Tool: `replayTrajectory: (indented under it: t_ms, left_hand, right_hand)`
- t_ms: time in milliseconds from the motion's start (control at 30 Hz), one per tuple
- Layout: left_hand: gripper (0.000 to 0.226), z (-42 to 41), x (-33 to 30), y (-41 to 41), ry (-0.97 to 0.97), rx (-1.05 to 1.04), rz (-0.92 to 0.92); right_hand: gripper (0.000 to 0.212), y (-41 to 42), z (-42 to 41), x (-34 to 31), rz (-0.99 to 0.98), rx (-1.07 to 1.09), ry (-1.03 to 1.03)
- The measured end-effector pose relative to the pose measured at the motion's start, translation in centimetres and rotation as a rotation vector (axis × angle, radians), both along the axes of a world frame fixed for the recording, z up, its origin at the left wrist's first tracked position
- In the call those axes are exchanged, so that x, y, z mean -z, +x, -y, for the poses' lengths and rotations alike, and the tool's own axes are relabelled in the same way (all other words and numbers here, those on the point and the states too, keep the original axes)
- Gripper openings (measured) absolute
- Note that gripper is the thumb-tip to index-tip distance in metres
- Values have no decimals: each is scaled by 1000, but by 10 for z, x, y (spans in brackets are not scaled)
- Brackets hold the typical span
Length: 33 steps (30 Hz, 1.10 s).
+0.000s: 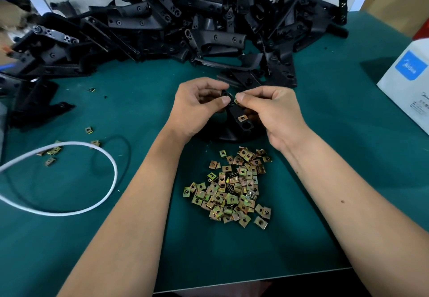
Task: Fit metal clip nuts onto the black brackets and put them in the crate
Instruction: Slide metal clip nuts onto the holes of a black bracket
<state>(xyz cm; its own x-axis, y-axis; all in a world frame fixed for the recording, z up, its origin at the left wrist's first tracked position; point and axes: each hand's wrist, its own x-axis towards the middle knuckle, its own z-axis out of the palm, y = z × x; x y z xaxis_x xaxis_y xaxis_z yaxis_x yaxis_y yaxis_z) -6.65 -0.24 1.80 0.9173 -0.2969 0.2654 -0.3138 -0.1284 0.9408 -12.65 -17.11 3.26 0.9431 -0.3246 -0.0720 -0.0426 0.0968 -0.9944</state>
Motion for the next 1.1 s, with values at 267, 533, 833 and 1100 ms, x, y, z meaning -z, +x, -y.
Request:
replayTrajectory:
  t_ms: [267,533,833,1100]
  left_hand:
    - [24,3,-1,-1,-20,-25,2]
    - [25,4,0,-2,-20,-9,20]
    - [29,11,-3,-5,-102,-4,27]
    - [30,17,-3,-6,-182,-47,47]
  right_hand:
    - [6,1,2,0,0,17,-4]
    - [5,-1,5,-3,21,7,-94]
    - [7,3,12,-1,157,1,-279]
    - [9,6,10,5,282,66,-315]
